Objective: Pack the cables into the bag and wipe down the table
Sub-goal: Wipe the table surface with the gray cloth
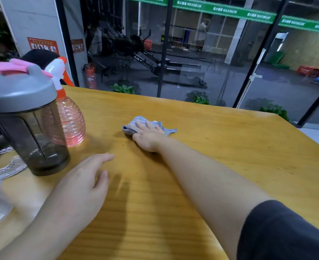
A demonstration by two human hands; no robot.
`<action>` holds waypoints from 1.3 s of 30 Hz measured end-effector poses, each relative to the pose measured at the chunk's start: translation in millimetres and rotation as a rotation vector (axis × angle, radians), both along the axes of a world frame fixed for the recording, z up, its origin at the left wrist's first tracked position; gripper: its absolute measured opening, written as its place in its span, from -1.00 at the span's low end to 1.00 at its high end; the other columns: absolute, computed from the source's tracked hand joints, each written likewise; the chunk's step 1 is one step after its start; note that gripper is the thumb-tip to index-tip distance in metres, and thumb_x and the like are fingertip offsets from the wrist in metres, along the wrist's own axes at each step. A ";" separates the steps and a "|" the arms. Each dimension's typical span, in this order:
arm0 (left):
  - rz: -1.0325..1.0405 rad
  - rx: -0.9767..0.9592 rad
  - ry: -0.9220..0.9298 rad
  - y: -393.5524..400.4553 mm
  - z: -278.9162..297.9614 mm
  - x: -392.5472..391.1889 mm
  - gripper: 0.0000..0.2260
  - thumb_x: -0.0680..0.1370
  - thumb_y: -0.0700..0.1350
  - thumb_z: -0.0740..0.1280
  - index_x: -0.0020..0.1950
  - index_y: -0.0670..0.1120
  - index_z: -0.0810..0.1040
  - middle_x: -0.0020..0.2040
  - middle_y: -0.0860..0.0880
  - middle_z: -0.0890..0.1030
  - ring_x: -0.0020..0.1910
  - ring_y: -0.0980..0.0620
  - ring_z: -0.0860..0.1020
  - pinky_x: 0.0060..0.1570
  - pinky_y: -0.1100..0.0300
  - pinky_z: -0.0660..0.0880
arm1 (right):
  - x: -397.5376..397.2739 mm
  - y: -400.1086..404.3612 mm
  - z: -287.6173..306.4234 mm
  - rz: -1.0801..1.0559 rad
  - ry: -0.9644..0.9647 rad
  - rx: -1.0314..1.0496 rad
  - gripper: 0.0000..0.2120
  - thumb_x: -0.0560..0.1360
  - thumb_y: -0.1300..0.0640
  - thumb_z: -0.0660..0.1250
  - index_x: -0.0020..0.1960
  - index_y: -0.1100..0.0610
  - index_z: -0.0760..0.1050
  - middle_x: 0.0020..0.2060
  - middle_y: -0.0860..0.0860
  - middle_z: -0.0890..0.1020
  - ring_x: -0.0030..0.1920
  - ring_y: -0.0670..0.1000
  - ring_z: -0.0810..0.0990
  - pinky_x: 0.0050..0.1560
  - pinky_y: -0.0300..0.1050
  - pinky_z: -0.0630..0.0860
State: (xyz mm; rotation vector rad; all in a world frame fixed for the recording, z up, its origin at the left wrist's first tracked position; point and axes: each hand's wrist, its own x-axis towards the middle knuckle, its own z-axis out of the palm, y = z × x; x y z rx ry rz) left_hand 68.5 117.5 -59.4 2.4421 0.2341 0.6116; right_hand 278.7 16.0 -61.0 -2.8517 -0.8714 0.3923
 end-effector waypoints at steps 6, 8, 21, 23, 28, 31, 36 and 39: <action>0.144 -0.110 -0.069 20.0 2.5 2.1 -0.65 0.49 -0.20 0.24 0.07 0.27 0.47 -0.28 0.11 0.57 -0.32 0.20 0.52 -0.37 0.19 0.41 | -26.7 3.0 4.5 0.162 0.032 0.025 -0.49 0.65 -0.07 -0.15 0.55 0.01 -0.14 0.54 -0.08 -0.09 0.52 -0.05 -0.19 0.47 -0.04 -0.24; 0.153 -0.135 -0.088 25.8 1.4 3.5 -0.61 0.49 -0.21 0.24 0.03 0.33 0.43 -0.23 0.01 0.61 -0.27 0.10 0.54 -0.25 0.09 0.47 | -40.3 -4.6 7.9 0.205 0.052 0.044 -0.49 0.65 -0.07 -0.14 0.55 0.02 -0.14 0.54 -0.09 -0.08 0.51 -0.08 -0.20 0.45 -0.09 -0.25; 0.095 -0.231 -0.069 32.5 -10.7 10.0 -0.69 0.50 -0.22 0.24 0.02 0.22 0.48 -0.06 0.05 0.62 -0.09 0.04 0.54 -0.08 0.13 0.41 | -128.1 -59.2 15.4 0.266 0.489 0.321 -0.57 0.62 -0.06 0.08 0.45 0.05 0.29 0.50 -0.13 0.18 0.50 -0.10 -0.02 0.46 -0.16 -0.13; 0.101 -0.234 -0.065 31.8 -12.2 9.5 -0.72 0.50 -0.23 0.24 0.02 0.17 0.51 -0.24 0.07 0.59 -0.34 0.15 0.50 -0.29 0.20 0.39 | -134.6 -69.6 17.8 0.196 0.566 0.417 -0.71 0.58 -0.05 0.19 0.02 0.13 0.57 0.07 -0.07 0.63 0.15 -0.14 0.51 0.16 -0.29 0.37; 0.076 -0.262 -0.056 28.7 -12.2 7.3 -0.71 0.51 -0.21 0.23 0.00 0.22 0.49 -0.38 0.00 0.57 -0.54 0.06 0.45 -0.52 0.30 0.36 | -118.3 -90.1 38.7 -0.247 0.796 0.946 -0.75 0.55 0.07 0.20 -0.20 0.19 0.50 -0.42 0.14 0.58 -0.41 0.12 0.57 -0.36 -0.15 0.50; 0.081 -0.247 -0.044 28.0 -11.9 8.1 -0.72 0.51 -0.18 0.23 0.03 0.22 0.50 -0.32 0.10 0.58 -0.49 0.06 0.50 -0.47 0.27 0.39 | -93.2 -94.9 51.8 -0.429 0.671 1.245 -0.71 0.54 -0.05 0.22 -0.07 0.16 0.56 -0.24 0.08 0.70 -0.22 0.06 0.68 -0.02 0.02 0.59; 0.071 -0.250 -0.047 28.8 -12.8 9.7 -0.72 0.52 -0.18 0.23 0.06 0.21 0.49 -0.14 0.13 0.59 -0.29 0.05 0.56 -0.29 0.24 0.43 | -82.1 -68.7 52.0 -0.357 0.186 0.867 -0.45 0.60 -0.11 0.04 0.11 0.36 0.53 -0.30 0.21 0.61 -0.25 0.14 0.62 -0.19 -0.10 0.53; 0.062 -0.248 -0.069 30.8 -14.5 11.1 -0.71 0.52 -0.19 0.24 0.11 0.18 0.50 0.03 0.06 0.58 -0.22 0.12 0.54 -0.25 0.24 0.38 | -90.0 -45.3 31.5 -0.109 0.187 0.421 -0.56 0.65 -0.04 -0.04 0.28 0.20 0.43 0.17 0.22 0.51 0.21 0.15 0.45 0.09 -0.11 0.30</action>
